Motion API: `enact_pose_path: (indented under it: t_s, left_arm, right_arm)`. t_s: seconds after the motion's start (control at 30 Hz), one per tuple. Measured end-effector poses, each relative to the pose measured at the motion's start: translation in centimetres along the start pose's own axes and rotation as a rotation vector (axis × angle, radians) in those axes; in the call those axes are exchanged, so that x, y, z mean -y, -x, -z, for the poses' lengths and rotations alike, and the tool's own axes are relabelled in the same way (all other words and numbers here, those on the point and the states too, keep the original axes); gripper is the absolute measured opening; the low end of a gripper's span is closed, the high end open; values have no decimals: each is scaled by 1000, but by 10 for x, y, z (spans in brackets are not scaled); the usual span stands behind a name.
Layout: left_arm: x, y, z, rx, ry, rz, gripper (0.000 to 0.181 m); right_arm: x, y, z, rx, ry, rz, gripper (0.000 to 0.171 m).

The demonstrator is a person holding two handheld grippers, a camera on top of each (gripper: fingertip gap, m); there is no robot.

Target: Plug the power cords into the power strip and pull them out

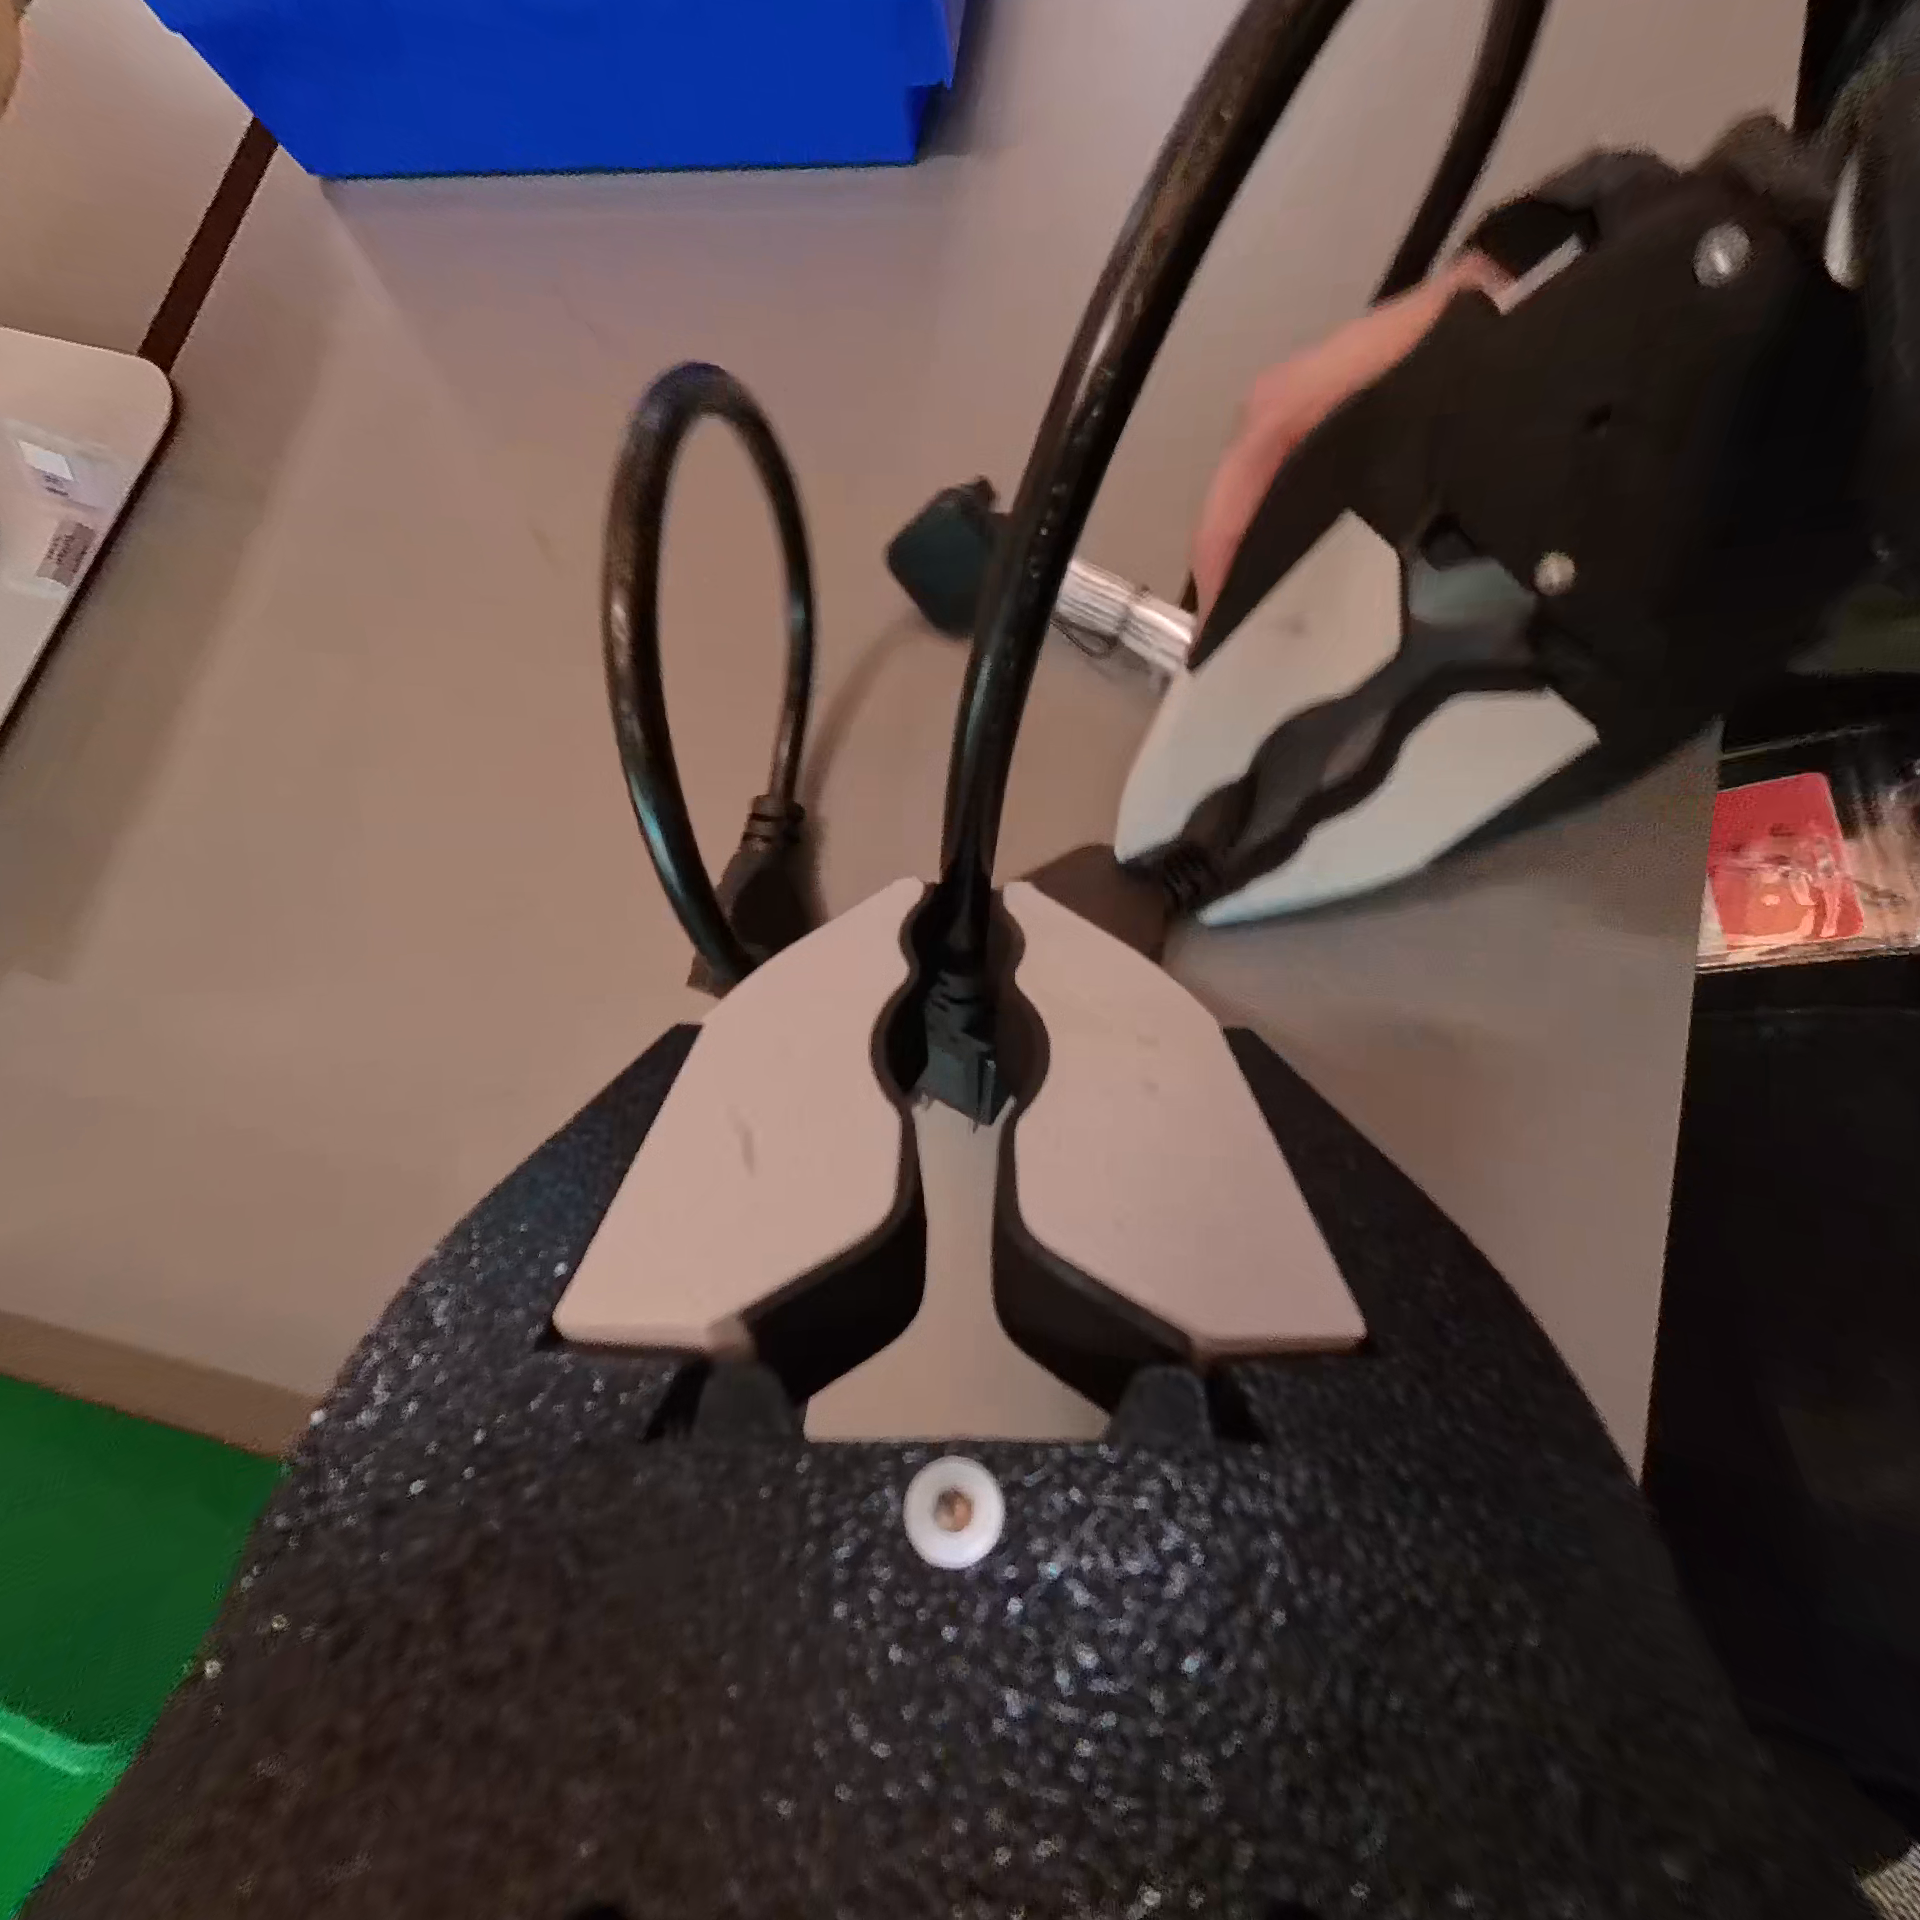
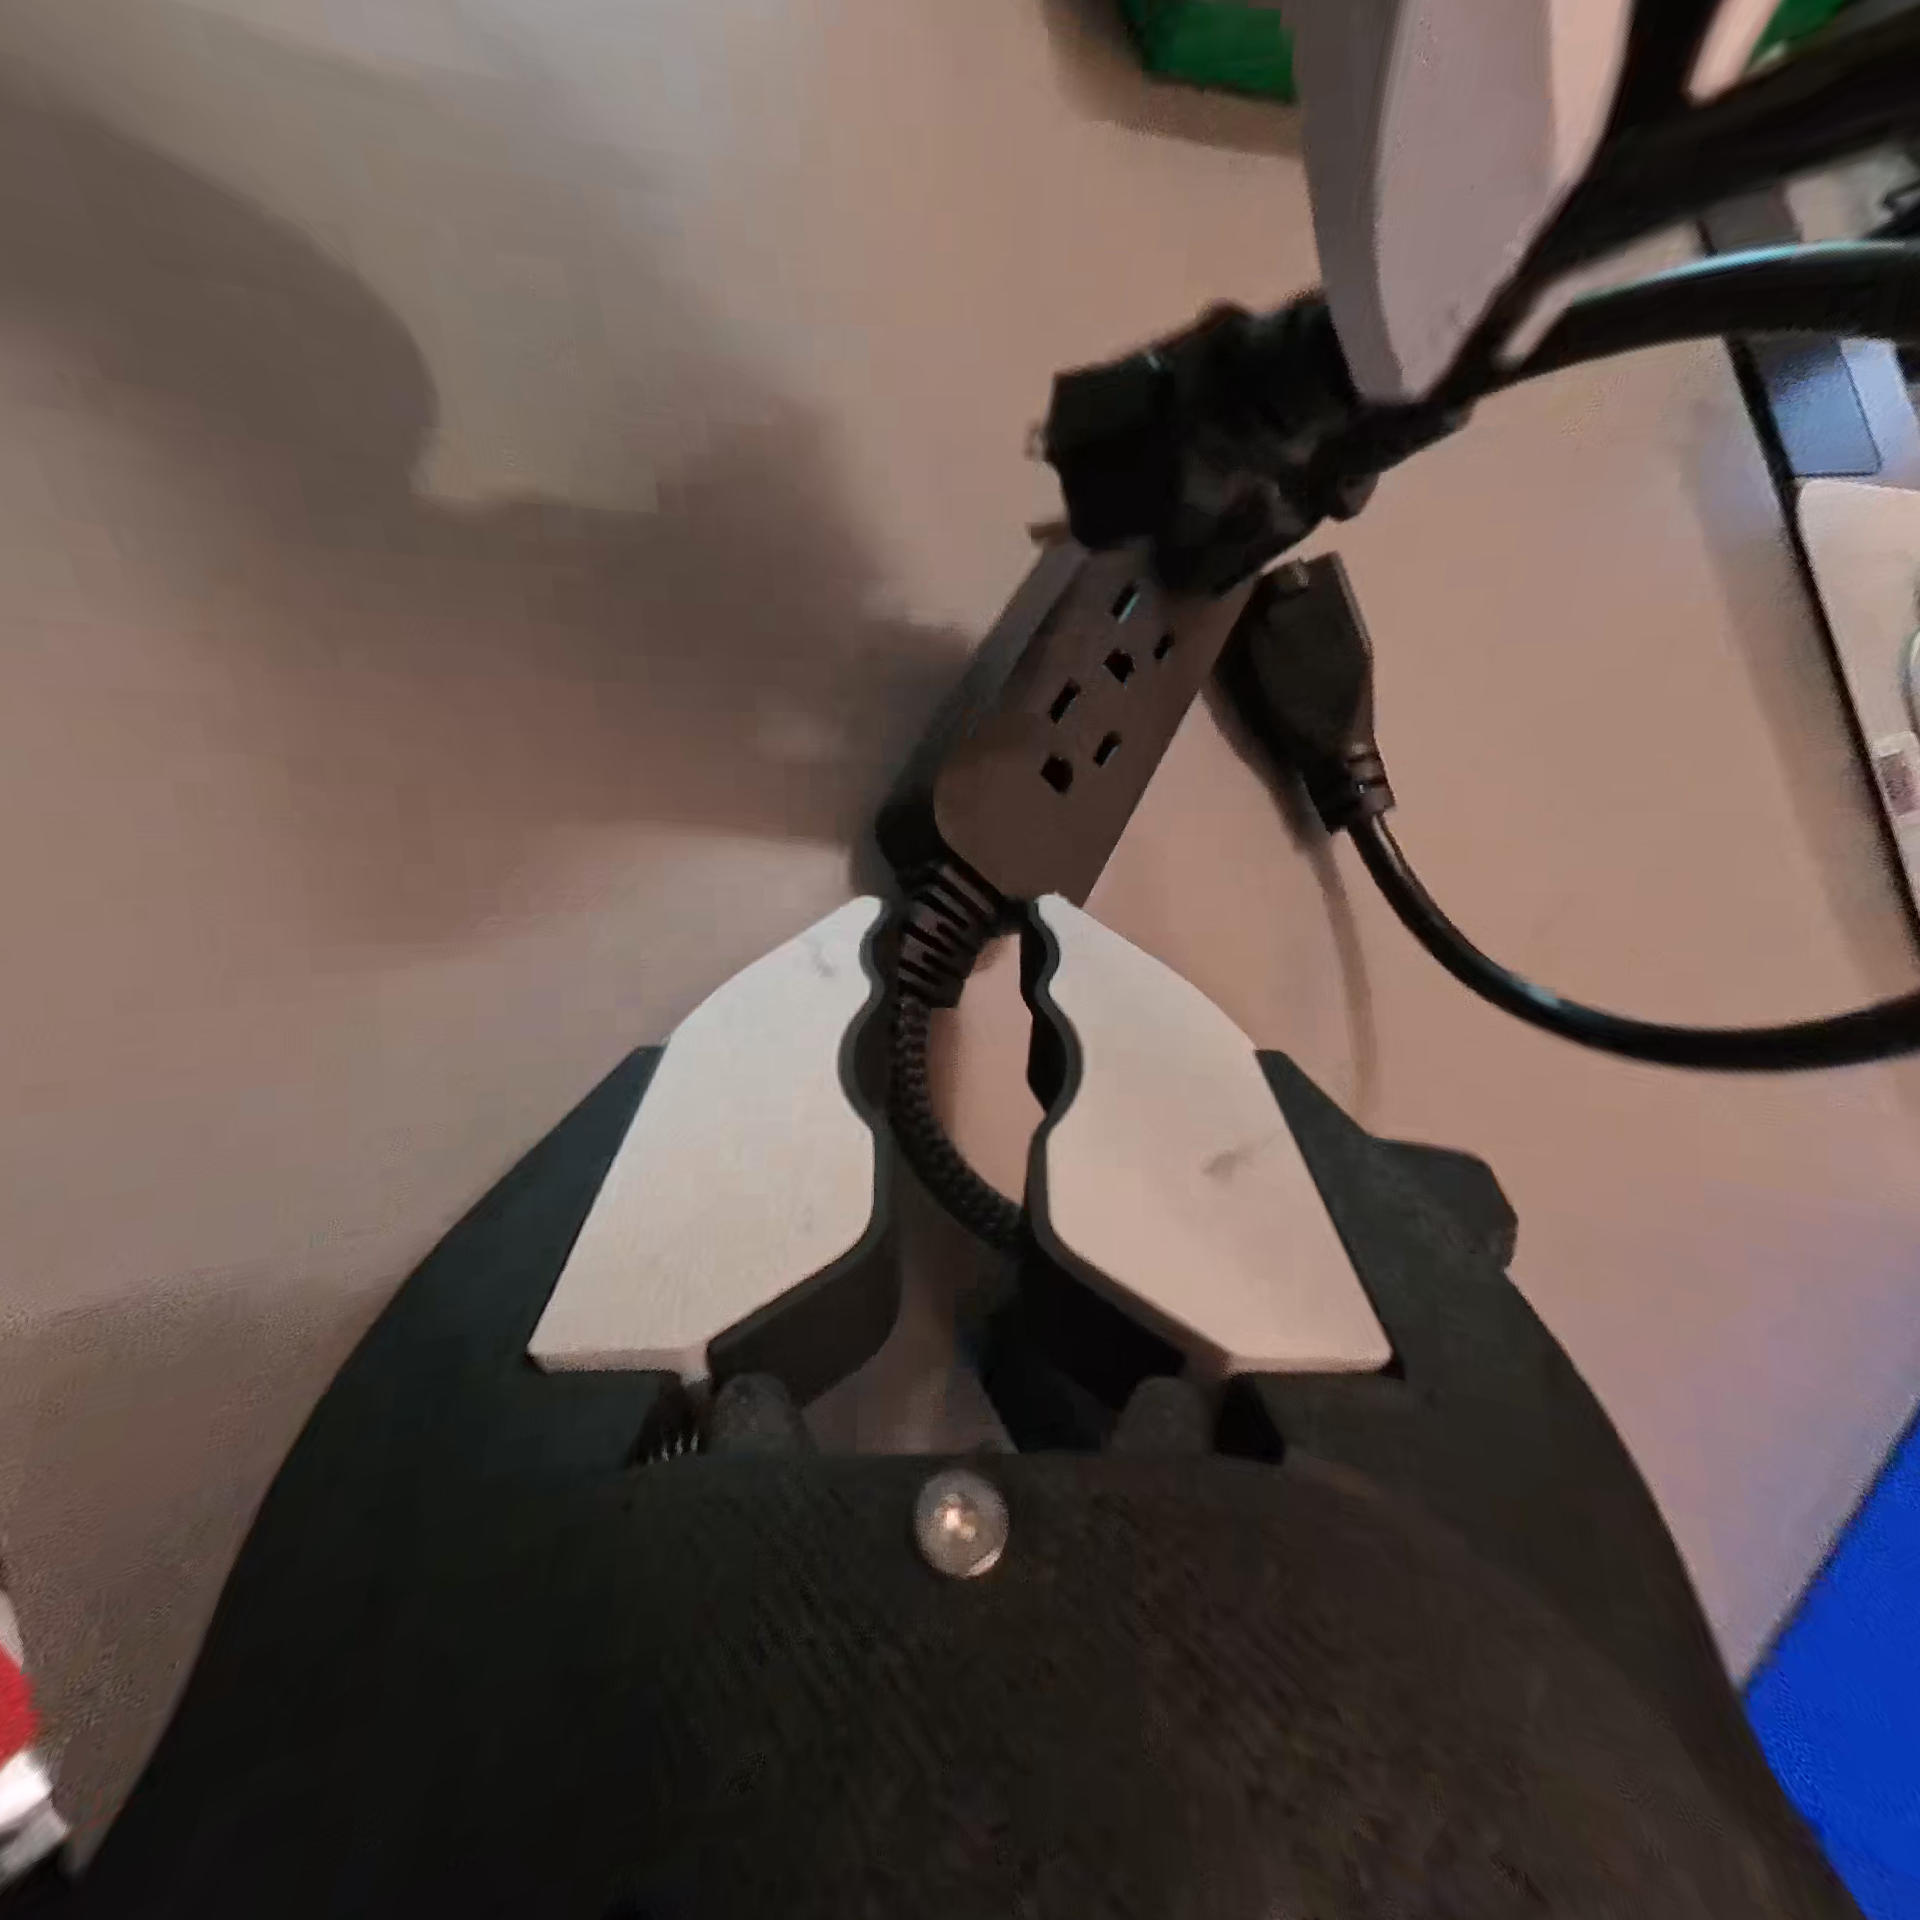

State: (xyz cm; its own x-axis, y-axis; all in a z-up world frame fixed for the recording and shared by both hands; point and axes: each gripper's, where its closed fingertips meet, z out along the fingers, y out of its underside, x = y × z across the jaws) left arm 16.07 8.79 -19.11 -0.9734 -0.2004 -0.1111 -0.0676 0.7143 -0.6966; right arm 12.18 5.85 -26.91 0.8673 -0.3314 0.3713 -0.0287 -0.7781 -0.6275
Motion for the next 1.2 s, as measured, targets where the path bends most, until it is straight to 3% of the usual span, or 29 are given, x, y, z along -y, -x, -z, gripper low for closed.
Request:
enact_pose_path:
  t_s: [0.03,0.17,0.27,0.33,0.4,0.5,0.6,0.67,0.77,0.83,0.97,1.2]
  left_arm:
    - [0,-2,-1,-9,2,-1,8]
    - [21,-12,-7,-30,-56,13,8]
    - [38,-18,-16,-35,-66,6,8]
    - [41,-19,-25,-25,-30,-18,7]
    - [45,-20,-31,-25,-8,-16,8]
    - [60,-24,-35,-61,-58,11,7]
    - [71,-26,-34,-90,-110,38,7]
    - [76,-31,-32,-127,-153,64,7]
    - [80,-38,-32,-183,-211,74,8]
    - [79,-40,-35,-206,-227,84,8]
    - [80,-42,-35,-230,-258,57,8]
    - [64,-16,-45,-72,-94,-63,8]
  right_arm:
    - [-10,-2,4,34,17,4,15]
    - [-50,-43,17,-63,93,-27,17]
    - [-87,-66,26,-154,254,-118,26]
    - [-80,-57,29,-87,206,-178,46]
    - [-52,-37,36,12,35,-147,54]
    - [2,-39,60,-17,-345,-172,65]
    - [36,-67,100,-28,-796,-389,51]
    - [36,-88,129,-5,-1054,-549,41]
    - [29,-105,151,41,-1243,-657,33]
    - [29,-105,154,43,-1255,-618,12]
    - [33,-103,156,52,-1209,-535,10]
    - [58,-105,128,45,-833,-377,9]
